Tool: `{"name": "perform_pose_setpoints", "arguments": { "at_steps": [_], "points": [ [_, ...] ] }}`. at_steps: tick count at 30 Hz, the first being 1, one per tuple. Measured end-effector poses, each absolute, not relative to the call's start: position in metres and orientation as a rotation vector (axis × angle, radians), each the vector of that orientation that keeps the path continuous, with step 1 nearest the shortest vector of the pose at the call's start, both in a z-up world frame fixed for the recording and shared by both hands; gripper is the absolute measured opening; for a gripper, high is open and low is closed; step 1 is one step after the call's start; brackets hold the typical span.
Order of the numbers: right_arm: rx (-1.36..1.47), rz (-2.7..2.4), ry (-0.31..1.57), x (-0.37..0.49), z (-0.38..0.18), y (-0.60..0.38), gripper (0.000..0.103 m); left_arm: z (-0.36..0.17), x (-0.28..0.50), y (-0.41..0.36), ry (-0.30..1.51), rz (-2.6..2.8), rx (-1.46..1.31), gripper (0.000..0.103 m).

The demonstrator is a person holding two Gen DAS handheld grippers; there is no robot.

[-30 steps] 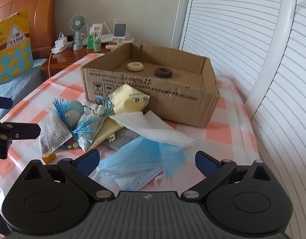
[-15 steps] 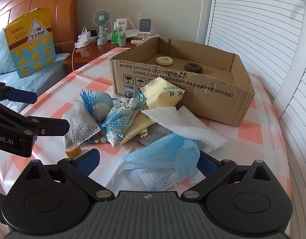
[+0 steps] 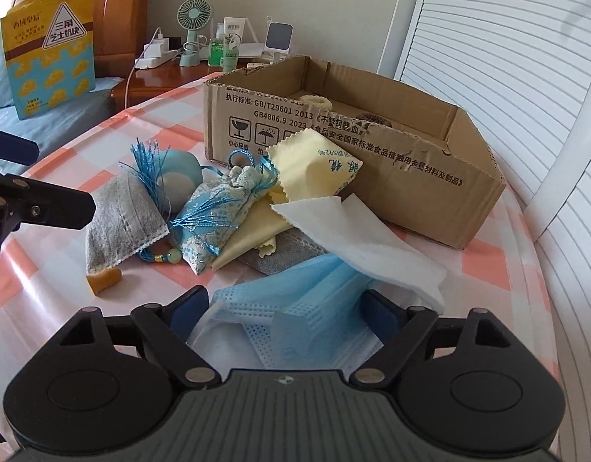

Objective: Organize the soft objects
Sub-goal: 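Move the right gripper to the blue face mask beside the pile, then grasp the blue face mask with the right gripper while the left gripper approaches the grey pouch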

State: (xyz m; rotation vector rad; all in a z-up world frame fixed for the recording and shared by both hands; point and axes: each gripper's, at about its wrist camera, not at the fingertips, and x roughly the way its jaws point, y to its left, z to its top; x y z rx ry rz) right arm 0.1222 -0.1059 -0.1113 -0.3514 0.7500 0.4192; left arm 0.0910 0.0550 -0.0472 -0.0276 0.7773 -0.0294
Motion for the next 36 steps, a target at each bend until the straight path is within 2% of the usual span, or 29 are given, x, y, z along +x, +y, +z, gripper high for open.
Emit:
{"name": "perform_pose_setpoints", "arguments": {
  "at_steps": [3,5,7,12,14,17,22,36],
  "points": [
    [-0.346,0.404,0.742,0.121,-0.111,-0.107,0.086,-0.048,0.092,0.055,0.781,-0.031,-0.026,0.102],
    [-0.357,0.388,0.742,0.121,-0.110,-0.107,0.077,-0.049,0.093,0.054,0.783,-0.033,-0.025,0.102],
    [-0.379,0.364,0.740,0.120,-0.110,-0.108,0.073,-0.049,0.093,0.054,0.786,-0.034,-0.024,0.102],
    [-0.373,0.329,0.743,0.117,-0.106,-0.118,0.051,-0.051,0.095,0.054,0.790,-0.035,-0.018,0.102],
    [-0.363,0.326,0.744,0.115,-0.103,-0.124,0.039,-0.051,0.096,0.053,0.794,-0.038,-0.013,0.102],
    [-0.353,0.330,0.739,0.110,-0.100,-0.130,0.027,-0.053,0.097,0.050,0.800,-0.045,-0.002,0.102],
    [-0.346,0.348,0.737,0.101,-0.094,-0.138,0.019,-0.056,0.099,0.045,0.803,-0.065,0.027,0.102],
    [-0.360,0.381,0.743,0.100,-0.094,-0.139,0.019,-0.079,0.117,0.059,0.821,-0.234,0.081,0.102]
  ]
}}
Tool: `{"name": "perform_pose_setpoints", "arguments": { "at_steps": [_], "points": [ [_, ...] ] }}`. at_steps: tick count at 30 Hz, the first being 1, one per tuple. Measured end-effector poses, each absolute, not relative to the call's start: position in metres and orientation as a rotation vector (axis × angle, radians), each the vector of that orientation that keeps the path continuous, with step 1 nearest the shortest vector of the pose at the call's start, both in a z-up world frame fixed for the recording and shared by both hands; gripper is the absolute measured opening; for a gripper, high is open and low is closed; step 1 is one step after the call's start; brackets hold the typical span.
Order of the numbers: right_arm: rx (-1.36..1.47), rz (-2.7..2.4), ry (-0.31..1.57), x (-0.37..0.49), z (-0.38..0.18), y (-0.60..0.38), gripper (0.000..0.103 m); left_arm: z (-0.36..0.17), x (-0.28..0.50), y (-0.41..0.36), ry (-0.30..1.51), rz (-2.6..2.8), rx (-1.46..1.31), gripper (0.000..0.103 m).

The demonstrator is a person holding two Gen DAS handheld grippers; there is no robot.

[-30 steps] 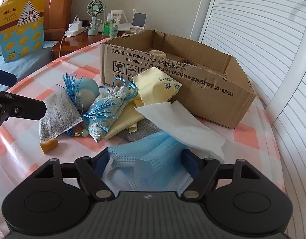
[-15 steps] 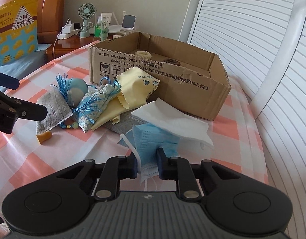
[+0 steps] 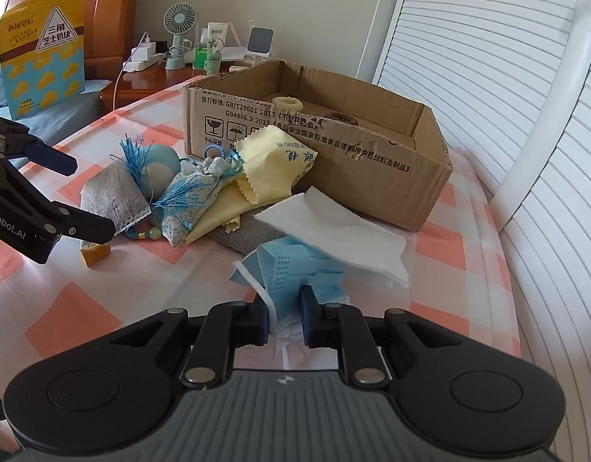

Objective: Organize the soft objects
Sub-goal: 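Grasp the blue face mask with the right gripper while the left gripper approaches the grey pouch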

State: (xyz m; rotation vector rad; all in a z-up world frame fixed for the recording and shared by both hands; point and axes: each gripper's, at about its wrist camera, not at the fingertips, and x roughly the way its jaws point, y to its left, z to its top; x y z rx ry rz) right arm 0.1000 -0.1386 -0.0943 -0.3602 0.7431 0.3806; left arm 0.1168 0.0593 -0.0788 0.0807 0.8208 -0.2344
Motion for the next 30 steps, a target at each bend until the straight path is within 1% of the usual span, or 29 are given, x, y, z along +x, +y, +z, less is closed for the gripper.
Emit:
{"name": "perform_pose_setpoints", "arguments": {
  "at_steps": [11,14,16,17,18,20,21,23,30],
  "points": [
    [-0.359,0.392,0.748,0.103,-0.094,-0.141,0.019,-0.087,0.134,0.055,0.780,-0.311,0.178,0.101],
    [-0.361,0.393,0.749,0.103,-0.094,-0.141,0.019,-0.089,0.137,0.060,0.788,-0.345,0.167,0.094],
    [-0.363,0.393,0.749,0.103,-0.094,-0.141,0.019,-0.090,0.139,0.063,0.801,-0.358,0.153,0.086],
    [-0.364,0.392,0.749,0.103,-0.094,-0.141,0.019,-0.091,0.139,0.065,0.805,-0.368,0.136,0.081],
    [-0.364,0.392,0.749,0.103,-0.093,-0.140,0.019,-0.092,0.139,0.067,0.809,-0.375,0.119,0.070],
    [-0.366,0.391,0.749,0.102,-0.093,-0.140,0.018,-0.090,0.138,0.069,0.800,-0.372,0.113,0.058],
    [-0.370,0.392,0.747,0.102,-0.092,-0.140,0.018,-0.088,0.138,0.070,0.805,-0.376,0.109,0.055],
    [-0.374,0.395,0.741,0.100,-0.090,-0.140,0.018,-0.084,0.137,0.074,0.816,-0.376,0.085,0.052],
    [-0.383,0.422,0.732,0.090,-0.076,-0.143,0.016,-0.064,0.118,0.079,0.826,-0.389,0.103,0.052]
  ]
}}
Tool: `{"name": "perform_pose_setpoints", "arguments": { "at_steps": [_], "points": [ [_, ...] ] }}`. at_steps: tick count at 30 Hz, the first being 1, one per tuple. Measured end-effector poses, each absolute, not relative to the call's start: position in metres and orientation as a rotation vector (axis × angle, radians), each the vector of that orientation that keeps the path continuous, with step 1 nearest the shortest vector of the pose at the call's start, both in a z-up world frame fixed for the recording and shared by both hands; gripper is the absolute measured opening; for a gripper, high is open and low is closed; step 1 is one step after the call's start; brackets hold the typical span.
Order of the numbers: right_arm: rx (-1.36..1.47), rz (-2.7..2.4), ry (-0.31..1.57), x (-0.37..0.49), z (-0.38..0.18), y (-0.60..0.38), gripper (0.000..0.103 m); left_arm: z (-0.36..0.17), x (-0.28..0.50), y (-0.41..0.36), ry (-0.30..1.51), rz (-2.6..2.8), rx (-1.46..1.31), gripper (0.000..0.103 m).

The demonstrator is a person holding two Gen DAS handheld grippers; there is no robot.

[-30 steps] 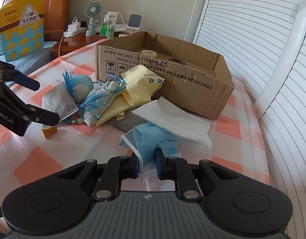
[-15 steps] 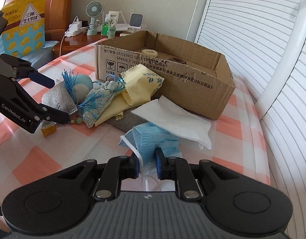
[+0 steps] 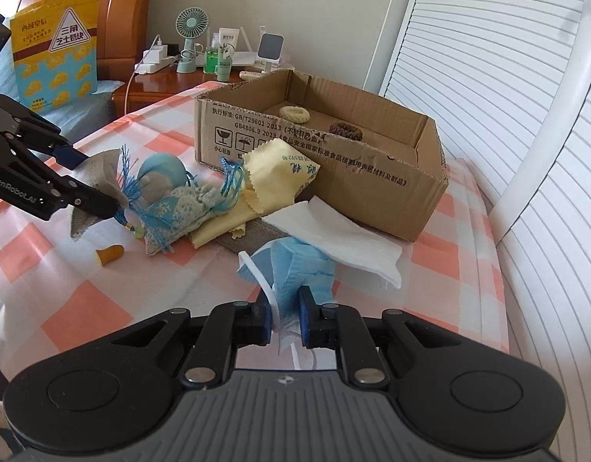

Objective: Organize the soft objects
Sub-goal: 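Grasp the blue face mask with the right gripper while the left gripper approaches the grey pouch, then grasp the grey fabric pouch with the left gripper and drop it into the box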

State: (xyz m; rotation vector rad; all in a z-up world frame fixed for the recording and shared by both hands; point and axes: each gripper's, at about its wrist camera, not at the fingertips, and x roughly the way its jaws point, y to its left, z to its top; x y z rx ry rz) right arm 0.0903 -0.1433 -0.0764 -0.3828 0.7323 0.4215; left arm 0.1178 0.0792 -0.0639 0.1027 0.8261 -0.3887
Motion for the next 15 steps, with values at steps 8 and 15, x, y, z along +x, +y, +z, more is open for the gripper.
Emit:
{"name": "perform_pose_setpoints", "arguments": {
  "at_steps": [8,15],
  "points": [
    [-0.385,0.460,0.728,0.074,-0.059,-0.151,0.015,-0.039,0.093,0.076,0.836,-0.437,0.152,0.052],
    [-0.394,0.472,0.712,0.059,-0.046,-0.157,0.015,-0.018,0.087,0.078,0.835,-0.460,0.119,0.052]
  ]
}}
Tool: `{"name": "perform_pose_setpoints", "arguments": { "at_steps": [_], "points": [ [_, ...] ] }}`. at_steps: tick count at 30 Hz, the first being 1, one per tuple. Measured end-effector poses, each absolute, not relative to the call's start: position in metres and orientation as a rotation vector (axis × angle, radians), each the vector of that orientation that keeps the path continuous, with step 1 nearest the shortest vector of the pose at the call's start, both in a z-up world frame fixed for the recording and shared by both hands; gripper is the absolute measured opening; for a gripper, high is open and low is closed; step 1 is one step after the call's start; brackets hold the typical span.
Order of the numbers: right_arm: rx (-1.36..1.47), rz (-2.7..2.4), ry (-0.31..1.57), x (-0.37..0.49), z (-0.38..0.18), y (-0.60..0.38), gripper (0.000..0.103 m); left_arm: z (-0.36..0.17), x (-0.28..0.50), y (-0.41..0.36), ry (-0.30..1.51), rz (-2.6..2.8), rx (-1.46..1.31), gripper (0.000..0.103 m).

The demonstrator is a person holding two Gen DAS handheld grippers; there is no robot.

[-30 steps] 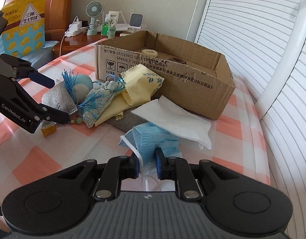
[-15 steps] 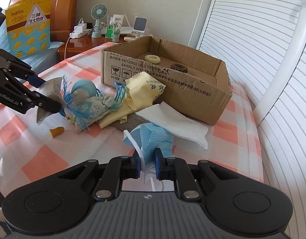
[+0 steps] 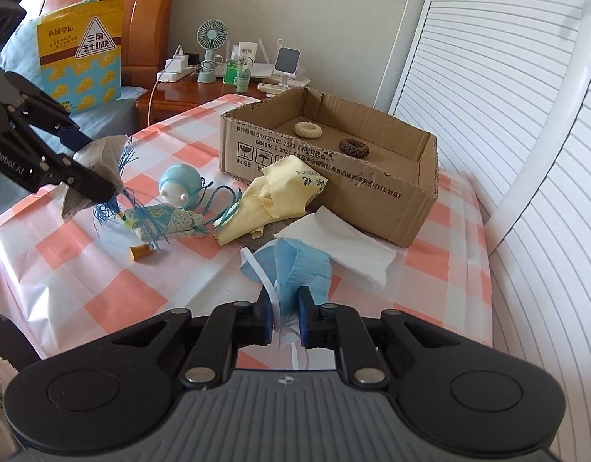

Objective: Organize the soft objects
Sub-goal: 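Grasp the grey fabric pouch with the left gripper and drop it into the box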

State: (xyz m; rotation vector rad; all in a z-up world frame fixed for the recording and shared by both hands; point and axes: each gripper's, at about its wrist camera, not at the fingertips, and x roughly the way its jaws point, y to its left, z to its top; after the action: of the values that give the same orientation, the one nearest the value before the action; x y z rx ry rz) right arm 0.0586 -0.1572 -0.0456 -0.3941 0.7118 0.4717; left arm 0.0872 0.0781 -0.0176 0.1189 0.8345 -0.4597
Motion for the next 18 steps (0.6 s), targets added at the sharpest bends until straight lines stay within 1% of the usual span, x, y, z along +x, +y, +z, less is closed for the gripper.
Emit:
{"name": "perform_pose_setpoints", "arguments": {
  "at_steps": [6,18],
  "points": [
    [-0.400,0.464,0.693,0.052,-0.040,-0.163,0.015,-0.005,0.090,0.077,0.828,-0.459,0.132,0.053],
    [-0.397,0.452,0.689,0.049,-0.039,-0.173,0.015,-0.008,0.096,0.075,0.862,-0.442,0.125,0.053]
  ]
}}
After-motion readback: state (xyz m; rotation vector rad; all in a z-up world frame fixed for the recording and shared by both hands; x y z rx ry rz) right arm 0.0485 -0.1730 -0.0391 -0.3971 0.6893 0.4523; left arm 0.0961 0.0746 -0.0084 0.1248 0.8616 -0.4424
